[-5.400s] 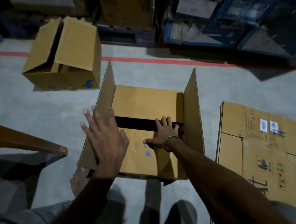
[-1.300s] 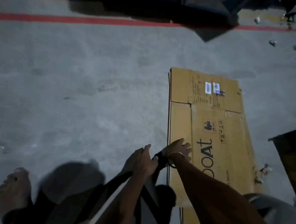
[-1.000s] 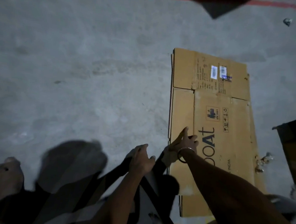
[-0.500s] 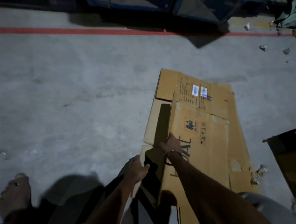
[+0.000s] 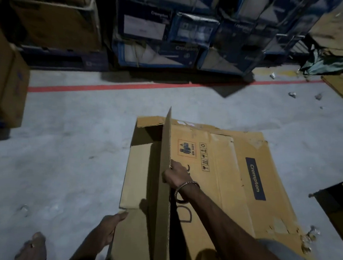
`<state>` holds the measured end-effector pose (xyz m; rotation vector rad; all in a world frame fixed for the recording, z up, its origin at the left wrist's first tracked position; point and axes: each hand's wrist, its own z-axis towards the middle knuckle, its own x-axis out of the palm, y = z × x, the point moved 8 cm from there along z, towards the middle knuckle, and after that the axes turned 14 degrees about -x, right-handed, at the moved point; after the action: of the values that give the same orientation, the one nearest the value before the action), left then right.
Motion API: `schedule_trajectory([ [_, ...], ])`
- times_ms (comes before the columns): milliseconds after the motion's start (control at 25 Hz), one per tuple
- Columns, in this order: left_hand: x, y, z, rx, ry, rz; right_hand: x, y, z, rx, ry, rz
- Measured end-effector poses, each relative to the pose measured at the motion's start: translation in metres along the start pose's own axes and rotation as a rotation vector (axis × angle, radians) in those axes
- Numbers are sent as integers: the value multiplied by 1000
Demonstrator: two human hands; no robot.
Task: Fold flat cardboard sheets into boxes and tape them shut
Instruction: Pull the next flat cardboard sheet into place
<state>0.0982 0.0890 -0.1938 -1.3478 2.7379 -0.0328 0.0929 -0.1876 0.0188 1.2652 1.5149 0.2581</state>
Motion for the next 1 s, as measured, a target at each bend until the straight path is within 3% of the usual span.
schedule_trajectory([
  [160, -10, -20, -53, 105, -40, 40, -1, 27, -15, -75, -6, 88],
  [360, -104, -46, -87, 321, -347, 99, -15, 87, -39, -204, -31, 169],
  [600, -156, -57, -286, 598, -572, 37, -41, 150, -76, -393, -155, 271],
  [840, -201, -29, -370, 523, -571, -108, -72, 155, -94, -403, -318, 258],
  [920, -205, -23, -361, 394, -538, -52, -72, 152, -92, -382, -311, 177],
  [1000, -209, -26, -353, 344, -611, 94, -72, 149, -87, -362, -293, 142],
])
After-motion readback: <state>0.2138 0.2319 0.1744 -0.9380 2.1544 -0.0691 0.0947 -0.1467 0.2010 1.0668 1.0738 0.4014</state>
